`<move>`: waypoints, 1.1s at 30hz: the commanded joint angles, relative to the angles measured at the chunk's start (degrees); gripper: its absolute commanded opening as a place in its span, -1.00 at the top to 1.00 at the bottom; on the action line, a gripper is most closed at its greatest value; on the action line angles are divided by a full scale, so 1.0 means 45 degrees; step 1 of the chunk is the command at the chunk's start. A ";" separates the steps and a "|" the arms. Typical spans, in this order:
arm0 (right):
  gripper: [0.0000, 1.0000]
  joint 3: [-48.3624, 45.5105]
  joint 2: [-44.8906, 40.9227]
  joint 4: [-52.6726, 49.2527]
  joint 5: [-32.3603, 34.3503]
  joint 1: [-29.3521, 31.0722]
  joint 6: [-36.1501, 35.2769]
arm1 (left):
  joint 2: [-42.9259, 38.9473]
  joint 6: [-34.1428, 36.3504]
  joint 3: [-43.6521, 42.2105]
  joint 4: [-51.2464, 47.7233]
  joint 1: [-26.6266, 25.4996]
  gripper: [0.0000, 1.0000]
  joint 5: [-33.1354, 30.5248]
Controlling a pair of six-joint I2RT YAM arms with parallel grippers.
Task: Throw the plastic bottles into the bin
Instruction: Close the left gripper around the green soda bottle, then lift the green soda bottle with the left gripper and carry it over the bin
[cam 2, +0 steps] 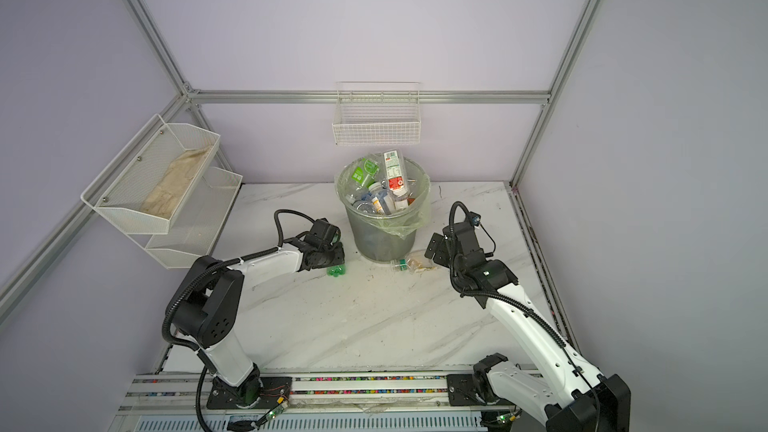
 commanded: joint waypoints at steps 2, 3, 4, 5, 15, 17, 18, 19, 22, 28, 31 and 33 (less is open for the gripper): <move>-0.95 -0.0179 -0.0332 -0.0086 -0.0181 -0.0083 0.0006 | -0.2145 0.0536 0.0041 0.0333 0.0083 0.26 -0.1051; -0.95 -0.0198 -0.0381 -0.0086 -0.0186 -0.0076 -0.0006 | -0.2566 0.0609 -0.0017 0.0413 0.0070 0.28 -0.1144; -0.95 -0.0199 -0.0446 -0.0086 -0.0205 -0.0076 0.0017 | -0.2910 0.0677 -0.0014 0.0469 0.0082 0.29 -0.1241; -0.95 -0.0216 -0.0496 -0.0086 -0.0221 -0.0088 0.0018 | -0.3335 0.0791 0.0010 0.0515 0.0073 0.30 -0.1300; -0.95 -0.0411 -0.0839 -0.0047 -0.0478 -0.0079 0.0090 | -0.6414 0.2378 0.1149 0.0751 -0.0805 0.35 -0.2387; -0.95 -0.0449 -0.0923 -0.0047 -0.0536 -0.0075 0.0106 | -0.6606 0.2947 0.1708 0.0763 -0.1070 0.34 -0.2408; -0.95 -0.0471 -0.0952 -0.0047 -0.0551 -0.0086 0.0114 | -0.6630 0.3248 0.2053 0.0769 -0.1230 0.34 -0.2409; -0.95 -0.0492 -0.0981 -0.0047 -0.0590 -0.0089 0.0130 | -0.6630 0.3483 0.2347 0.0778 -0.1333 0.34 -0.2388; -0.95 -0.0528 -0.1047 -0.0047 -0.0691 -0.0082 0.0186 | -0.6509 0.4251 0.3332 0.0774 -0.1763 0.34 -0.2349; -0.95 -0.0571 -0.1246 -0.0086 -0.0787 -0.0080 0.0213 | -0.5959 0.5433 0.4855 0.1083 -0.2498 0.34 -0.2351; -0.95 -0.0570 -0.1339 -0.0143 -0.0809 -0.0080 0.0233 | -0.5657 0.5774 0.5376 0.1183 -0.2700 0.34 -0.2253; -0.95 -0.0570 -0.1419 -0.0164 -0.0806 -0.0081 0.0233 | -0.5496 0.6066 0.5643 0.1304 -0.2825 0.34 -0.2208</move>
